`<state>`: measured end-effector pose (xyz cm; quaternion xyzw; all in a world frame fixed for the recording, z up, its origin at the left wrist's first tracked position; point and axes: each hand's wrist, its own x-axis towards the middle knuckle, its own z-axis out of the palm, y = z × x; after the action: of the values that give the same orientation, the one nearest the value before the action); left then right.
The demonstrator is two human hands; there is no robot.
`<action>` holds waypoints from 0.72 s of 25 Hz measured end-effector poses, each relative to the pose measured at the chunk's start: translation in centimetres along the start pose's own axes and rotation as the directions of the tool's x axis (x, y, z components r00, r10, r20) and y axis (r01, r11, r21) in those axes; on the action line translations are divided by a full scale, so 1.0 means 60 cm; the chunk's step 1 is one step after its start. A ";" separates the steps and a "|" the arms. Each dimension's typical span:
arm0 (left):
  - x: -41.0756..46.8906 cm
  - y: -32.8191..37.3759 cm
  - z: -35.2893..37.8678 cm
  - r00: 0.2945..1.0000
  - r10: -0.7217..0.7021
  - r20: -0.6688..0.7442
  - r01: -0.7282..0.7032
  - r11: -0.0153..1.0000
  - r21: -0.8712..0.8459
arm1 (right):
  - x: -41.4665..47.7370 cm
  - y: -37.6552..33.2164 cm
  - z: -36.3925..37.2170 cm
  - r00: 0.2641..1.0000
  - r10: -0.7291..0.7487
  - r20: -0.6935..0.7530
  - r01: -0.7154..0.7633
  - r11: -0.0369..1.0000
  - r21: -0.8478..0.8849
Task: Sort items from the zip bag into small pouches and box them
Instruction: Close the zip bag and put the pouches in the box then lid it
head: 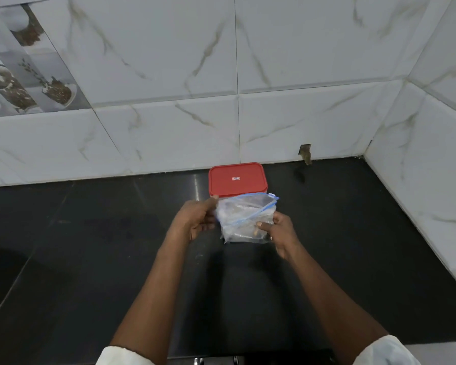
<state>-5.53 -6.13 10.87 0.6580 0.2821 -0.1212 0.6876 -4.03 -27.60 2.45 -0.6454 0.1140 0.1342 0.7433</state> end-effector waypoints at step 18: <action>-0.014 -0.005 0.022 0.959 0.128 -0.252 -0.123 0.992 0.037 | -0.008 0.012 0.002 0.942 -0.311 -0.123 0.176 0.773 -0.610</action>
<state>-6.05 -7.64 11.03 0.6918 0.3243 0.0050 0.6451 -4.73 -27.42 1.96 -0.8641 0.0618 -0.0061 0.4995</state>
